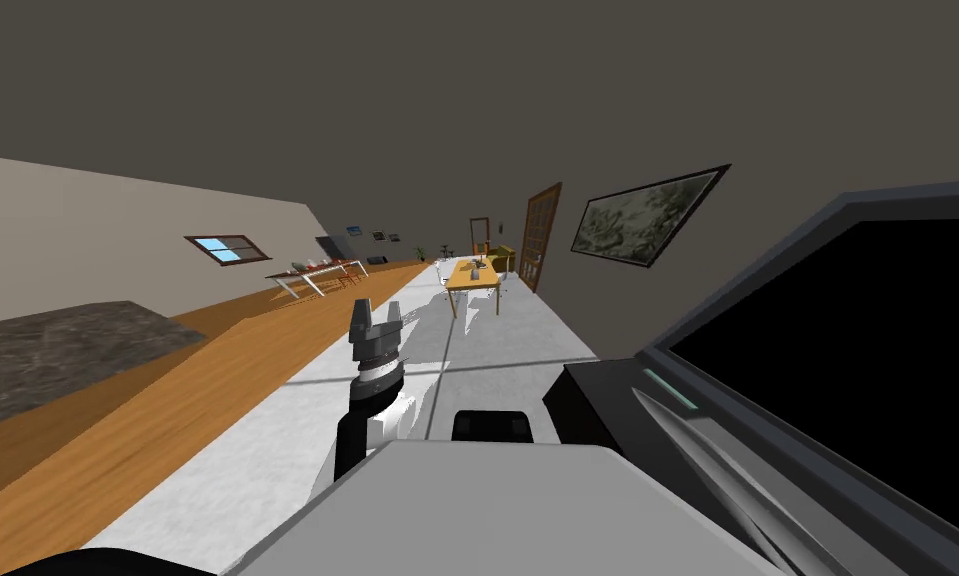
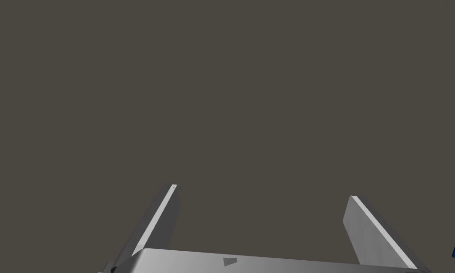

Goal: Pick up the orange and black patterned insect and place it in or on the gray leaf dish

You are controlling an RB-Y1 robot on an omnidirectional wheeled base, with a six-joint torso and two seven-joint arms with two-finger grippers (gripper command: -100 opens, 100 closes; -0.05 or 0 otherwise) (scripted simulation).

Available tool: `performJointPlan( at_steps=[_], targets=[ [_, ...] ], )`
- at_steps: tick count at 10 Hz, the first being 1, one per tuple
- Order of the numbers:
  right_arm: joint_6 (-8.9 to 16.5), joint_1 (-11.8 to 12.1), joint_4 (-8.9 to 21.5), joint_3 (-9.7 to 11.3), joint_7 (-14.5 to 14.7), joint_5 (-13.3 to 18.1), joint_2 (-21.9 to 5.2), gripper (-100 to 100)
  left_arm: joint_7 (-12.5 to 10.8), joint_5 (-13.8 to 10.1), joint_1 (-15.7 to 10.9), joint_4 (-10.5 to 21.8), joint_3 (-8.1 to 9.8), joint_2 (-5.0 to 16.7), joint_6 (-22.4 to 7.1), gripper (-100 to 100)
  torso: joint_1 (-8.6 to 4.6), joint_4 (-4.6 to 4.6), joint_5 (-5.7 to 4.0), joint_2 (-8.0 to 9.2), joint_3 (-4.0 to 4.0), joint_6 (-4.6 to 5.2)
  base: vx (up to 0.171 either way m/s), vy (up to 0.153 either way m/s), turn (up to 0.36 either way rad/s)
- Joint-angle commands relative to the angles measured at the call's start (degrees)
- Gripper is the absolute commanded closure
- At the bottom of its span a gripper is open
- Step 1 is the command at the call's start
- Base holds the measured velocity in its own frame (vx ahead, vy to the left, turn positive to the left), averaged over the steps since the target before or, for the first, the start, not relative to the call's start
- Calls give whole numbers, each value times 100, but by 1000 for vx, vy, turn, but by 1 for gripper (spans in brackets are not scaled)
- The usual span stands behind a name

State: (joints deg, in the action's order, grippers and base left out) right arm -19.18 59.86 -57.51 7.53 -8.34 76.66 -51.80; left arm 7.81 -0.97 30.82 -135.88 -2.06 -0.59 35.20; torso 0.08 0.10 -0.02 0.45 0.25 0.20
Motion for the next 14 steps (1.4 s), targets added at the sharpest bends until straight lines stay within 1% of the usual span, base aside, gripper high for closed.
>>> performJointPlan(
  at_steps=[1, 2, 3, 4, 5, 6, 7, 8, 9, 10, 11, 12, 13, 14],
  targets=[
    [10, 55, -13, -2, 6, -243, 14, -100, 0, 0, 0, 0, 0, 0, 0, 0, 0, 0, 0, 0, 0, 0, -55, 13, 160],
    [-89, 230, 196, -84, 246, -444, 196, -100, 0, 0, 1, 0, 1, 0, 0, 0, -9, -2, -3, -12, -6, 3, -110, 60, 409],
    [-89, 230, 196, -84, 246, -596, 196, -100, 0, 0, -1, 0, 0, 0, 0, 0, 4, -1, 1, 0, -1, -2, -117, 53, 482],
    [-89, 230, 196, -84, 246, -751, 196, -100, 0, 0, 0, 0, 0, 0, 0, 0, 1, 1, 0, 2, 2, -2, -49, 14, 96],
    [-188, 406, 406, -166, 486, -932, 377, -100, 0, 0, 2, 0, 1, 0, 0, 0, -11, -2, -3, -11, -6, 8, -107, 56, 326],
    [-188, 406, 406, -166, 486, -1148, 377, -100, 0, 0, 0, 0, 0, 0, 0, 0, 0, 0, -1, 3, 1, 1, -105, 68, 439],
    [-188, 406, 406, -166, 486, -1258, 377, -100, 0, 0, 0, 0, 0, 0, 0, 0, 2, 1, 1, 1, 1, -1, -36, 30, 124],
    [-287, 581, 615, -248, 726, -1463, 559, -100, 0, 0, 2, 0, 1, 0, 0, 0, -9, -2, -3, -15, -8, 7, -84, 67, 345],
    [-287, 581, 487, -248, 692, -1592, 559, -100, 0, 0, 0, 0, 0, 0, 0, 0, 3, -2, 1, -5, -4, 2, -100, 78, 480],
    [-287, 581, 597, -248, 726, -1754, 559, -100, 0, 0, 0, 0, 0, 0, 0, 0, 2, 1, -1, -2, 0, -1, -40, 34, 116],
    [-386, 756, 763, -330, 910, -1926, 741, -100, 0, 0, 2, 0, 1, 1, 0, 0, -11, -2, -3, -13, -6, 9, -77, 87, 338],
    [-386, 756, 825, -330, 966, -2119, 741, -100, 0, 0, 0, 0, 0, 0, 0, 0, 5, -1, 1, -4, -3, 3, -100, 84, 387],
    [-386, 756, 825, -330, 966, -2272, 741, -100, 0, 0, 1, 0, 1, 0, 0, 0, 3, 1, 1, 2, 1, 4, -48, 31, 145],
    [-485, 932, 1035, -412, 1207, -2457, 923, -100, 0, 0, 2, 0, 2, 1, 0, 0, -13, -1, -3, -9, -4, 8, -76, 68, 369]
  ],
)
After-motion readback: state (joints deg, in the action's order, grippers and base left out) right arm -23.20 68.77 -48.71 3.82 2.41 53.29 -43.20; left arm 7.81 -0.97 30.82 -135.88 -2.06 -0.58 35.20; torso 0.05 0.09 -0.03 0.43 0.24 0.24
